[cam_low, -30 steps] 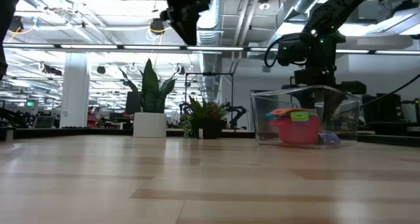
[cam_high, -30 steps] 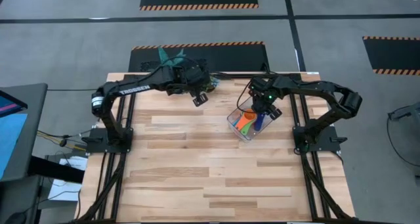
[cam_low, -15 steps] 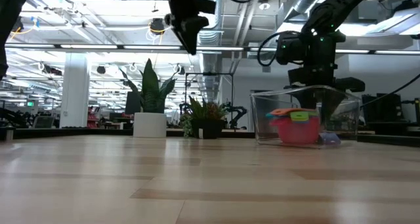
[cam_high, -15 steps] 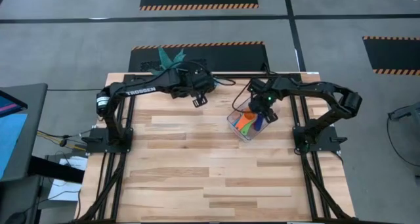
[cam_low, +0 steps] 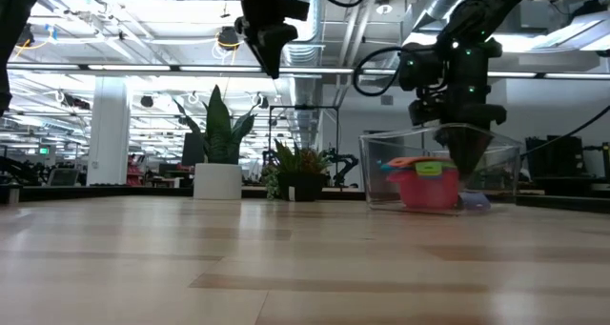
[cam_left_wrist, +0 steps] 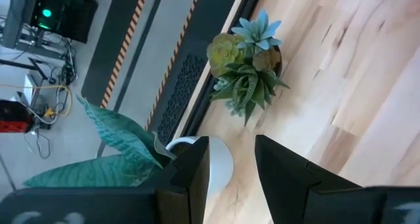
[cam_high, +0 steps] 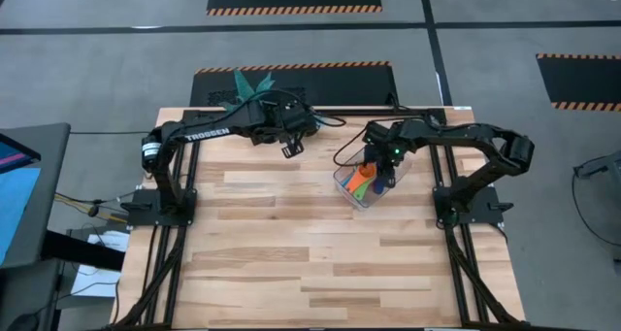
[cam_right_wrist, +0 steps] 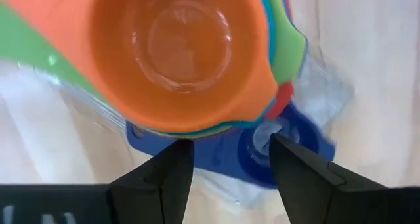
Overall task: Nest measuring cups in basket
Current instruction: Adjust the nested measuring cups in the transparent bin
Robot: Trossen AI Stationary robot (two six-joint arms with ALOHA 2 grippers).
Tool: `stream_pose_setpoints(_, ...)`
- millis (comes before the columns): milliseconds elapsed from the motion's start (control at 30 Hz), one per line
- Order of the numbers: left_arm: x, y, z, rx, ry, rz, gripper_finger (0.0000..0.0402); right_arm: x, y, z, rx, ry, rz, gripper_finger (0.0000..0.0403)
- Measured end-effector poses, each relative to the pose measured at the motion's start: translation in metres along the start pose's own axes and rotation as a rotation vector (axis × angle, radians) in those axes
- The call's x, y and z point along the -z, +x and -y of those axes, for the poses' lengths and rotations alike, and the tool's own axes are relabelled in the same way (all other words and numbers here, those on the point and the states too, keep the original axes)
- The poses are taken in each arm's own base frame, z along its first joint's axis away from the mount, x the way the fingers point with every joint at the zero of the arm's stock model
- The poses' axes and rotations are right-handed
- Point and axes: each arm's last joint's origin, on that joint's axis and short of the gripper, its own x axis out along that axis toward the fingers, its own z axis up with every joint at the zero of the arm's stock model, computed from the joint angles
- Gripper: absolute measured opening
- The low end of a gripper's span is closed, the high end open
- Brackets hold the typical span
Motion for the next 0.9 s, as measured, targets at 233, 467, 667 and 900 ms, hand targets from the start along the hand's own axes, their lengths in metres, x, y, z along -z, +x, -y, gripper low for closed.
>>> stream_pose_setpoints(233,0.000,0.000,0.000,0.000,0.009,-0.004,0.0113,0.006,0.000,-0.002,-0.008,0.308,-0.061,0.0220)
stream_pose_setpoints(467,0.000,0.000,0.000,-0.004,0.032,-0.004,0.0113,0.004,0.000,-0.001,0.013,0.376,-0.041,0.0220)
stream_pose_setpoints(667,0.000,0.000,0.000,-0.005,0.042,-0.003,0.0113,0.015,0.014,-0.002,0.027,0.336,-0.065,0.0220)
stream_pose_setpoints(900,0.000,0.000,0.000,-0.004,0.058,-0.003,0.0113,0.022,0.020,-0.003,0.058,0.366,-0.087,0.0220)
